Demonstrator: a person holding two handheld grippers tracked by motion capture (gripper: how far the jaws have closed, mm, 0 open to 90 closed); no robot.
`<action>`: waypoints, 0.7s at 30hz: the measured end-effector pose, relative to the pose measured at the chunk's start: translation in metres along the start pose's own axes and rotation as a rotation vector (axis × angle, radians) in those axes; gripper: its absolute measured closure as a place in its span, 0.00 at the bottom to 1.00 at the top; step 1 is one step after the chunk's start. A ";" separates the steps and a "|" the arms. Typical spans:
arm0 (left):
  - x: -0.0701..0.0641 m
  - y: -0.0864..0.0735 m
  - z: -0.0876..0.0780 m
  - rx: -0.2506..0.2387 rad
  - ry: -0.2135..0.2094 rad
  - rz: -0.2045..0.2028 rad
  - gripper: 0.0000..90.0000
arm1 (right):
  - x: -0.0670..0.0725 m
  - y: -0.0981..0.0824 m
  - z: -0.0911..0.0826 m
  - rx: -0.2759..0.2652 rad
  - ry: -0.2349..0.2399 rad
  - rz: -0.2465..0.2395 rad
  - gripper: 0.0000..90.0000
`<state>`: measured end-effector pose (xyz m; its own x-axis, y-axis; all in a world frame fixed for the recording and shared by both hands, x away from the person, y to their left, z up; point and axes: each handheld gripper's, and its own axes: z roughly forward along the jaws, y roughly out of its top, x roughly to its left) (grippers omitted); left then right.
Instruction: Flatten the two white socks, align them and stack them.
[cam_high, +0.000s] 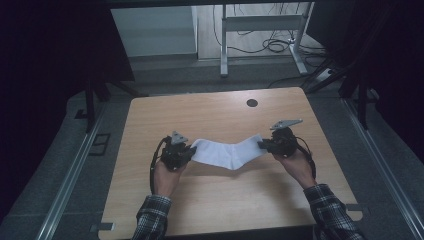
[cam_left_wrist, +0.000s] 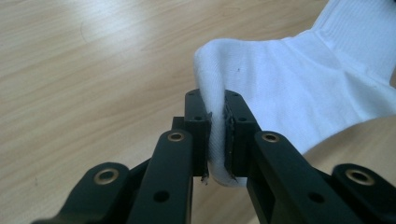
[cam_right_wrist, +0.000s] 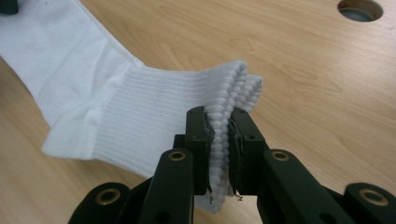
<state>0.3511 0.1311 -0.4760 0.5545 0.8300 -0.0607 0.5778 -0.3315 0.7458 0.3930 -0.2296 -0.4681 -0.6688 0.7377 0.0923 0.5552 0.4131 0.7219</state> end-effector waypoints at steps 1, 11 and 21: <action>0.001 0.001 0.003 0.002 0.006 -0.001 0.91 | -0.002 0.001 0.002 -0.004 -0.003 0.004 0.88; 0.009 0.006 0.034 0.035 0.042 -0.013 0.91 | -0.017 0.004 0.024 0.011 -0.036 0.025 0.87; 0.008 -0.007 0.056 0.097 0.061 -0.001 0.90 | -0.025 -0.009 0.044 0.047 -0.052 0.029 0.86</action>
<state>0.3852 0.1154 -0.5186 0.5181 0.8551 -0.0194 0.6357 -0.3699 0.6775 0.4263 -0.2280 -0.5073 -0.6258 0.7763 0.0761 0.5976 0.4144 0.6864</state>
